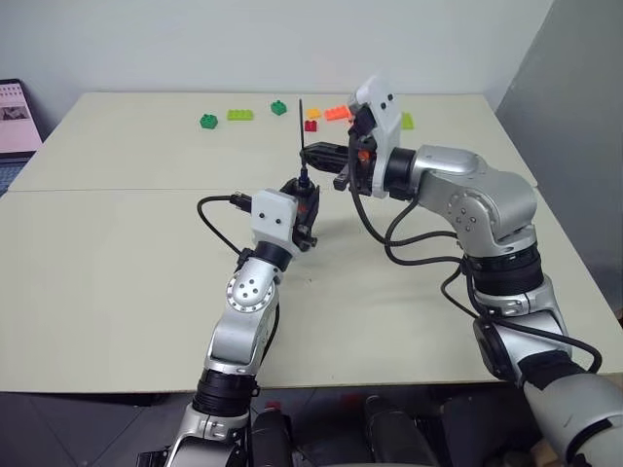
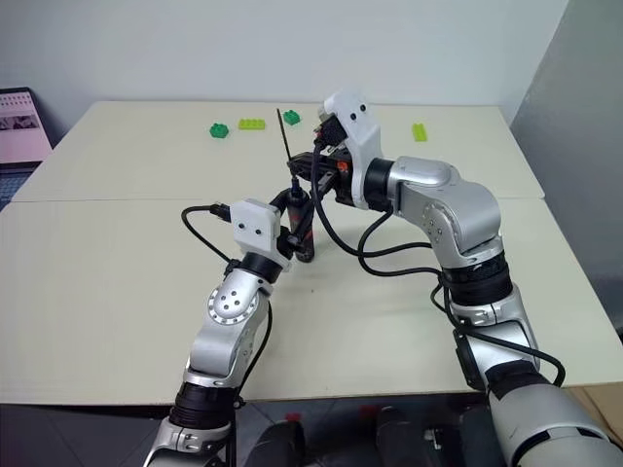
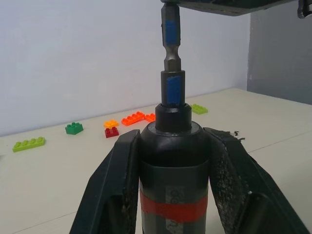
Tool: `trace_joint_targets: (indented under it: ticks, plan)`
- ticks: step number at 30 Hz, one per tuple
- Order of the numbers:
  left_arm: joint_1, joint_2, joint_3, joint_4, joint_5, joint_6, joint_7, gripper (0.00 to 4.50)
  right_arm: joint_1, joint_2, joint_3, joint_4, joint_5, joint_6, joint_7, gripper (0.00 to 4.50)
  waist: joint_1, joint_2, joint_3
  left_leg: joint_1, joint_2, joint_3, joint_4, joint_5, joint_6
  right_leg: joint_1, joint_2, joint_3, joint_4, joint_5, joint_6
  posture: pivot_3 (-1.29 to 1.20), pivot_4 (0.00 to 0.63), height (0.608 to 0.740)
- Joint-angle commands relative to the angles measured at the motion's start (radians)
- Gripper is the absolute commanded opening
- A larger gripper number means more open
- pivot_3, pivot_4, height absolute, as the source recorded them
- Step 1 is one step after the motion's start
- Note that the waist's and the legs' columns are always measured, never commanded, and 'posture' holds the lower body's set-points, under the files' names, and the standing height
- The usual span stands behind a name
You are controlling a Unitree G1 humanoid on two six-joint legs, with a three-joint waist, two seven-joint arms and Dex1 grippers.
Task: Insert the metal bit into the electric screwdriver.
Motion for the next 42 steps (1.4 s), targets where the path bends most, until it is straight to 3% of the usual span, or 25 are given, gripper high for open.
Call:
trace_joint_targets:
  ticks: [1, 16, 17, 24, 27, 42]
  plan:
    - [0.001, 0.006, 0.004, -0.001, 0.017, 0.004, 0.000, 1.63, -0.030, -0.005, 0.035, 0.034, -0.012, -0.015, 0.061, 0.00, 0.000, 0.000, 0.000, 0.000, 0.000, 0.000, 0.000, 0.000, 0.000, 0.000, 0.000, 0.000, 0.000, 0.000, 0.000, 0.00, 0.150, 0.740]
    - [-0.005, 0.005, 0.018, 0.008, 0.012, 0.010, 0.009, 1.63, -0.019, -0.012, 0.016, 0.080, -0.027, -0.089, 0.149, 0.00, 0.000, 0.000, 0.000, 0.000, 0.000, 0.000, 0.000, 0.001, 0.000, 0.000, 0.000, 0.000, 0.002, 0.000, 0.000, 0.00, 0.150, 0.740]
    - [-0.005, 0.006, 0.018, 0.008, 0.012, 0.009, 0.009, 1.63, -0.019, -0.011, 0.009, 0.083, -0.025, -0.093, 0.148, 0.40, 0.000, 0.000, 0.000, 0.000, 0.000, 0.000, 0.000, 0.001, 0.000, 0.000, 0.000, 0.000, 0.002, 0.000, 0.000, 0.00, 0.150, 0.740]
    - [-0.003, 0.008, 0.019, 0.007, 0.012, 0.010, 0.008, 1.63, -0.031, -0.007, -0.029, 0.098, -0.019, -0.118, 0.144, 1.85, 0.000, 0.000, 0.000, 0.000, 0.000, 0.000, 0.000, 0.002, 0.000, -0.001, 0.000, 0.000, 0.002, 0.000, 0.000, 0.00, 0.150, 0.740]
    - [-0.003, 0.008, 0.019, 0.007, 0.012, 0.011, 0.008, 1.63, -0.039, -0.003, -0.043, 0.106, -0.019, -0.126, 0.138, 2.68, 0.000, 0.000, 0.000, 0.000, 0.000, 0.000, 0.000, 0.002, 0.000, -0.001, 0.000, 0.000, 0.002, 0.000, 0.000, 0.00, 0.150, 0.740]
    - [-0.003, 0.009, 0.019, 0.005, 0.013, 0.012, 0.008, 1.63, -0.080, 0.025, -0.110, 0.135, 0.054, -0.048, 0.130, 2.74, 0.000, 0.000, 0.000, 0.000, 0.000, 0.000, 0.000, 0.002, 0.000, -0.001, 0.000, 0.000, 0.003, 0.000, 0.000, 0.00, 0.150, 0.740]
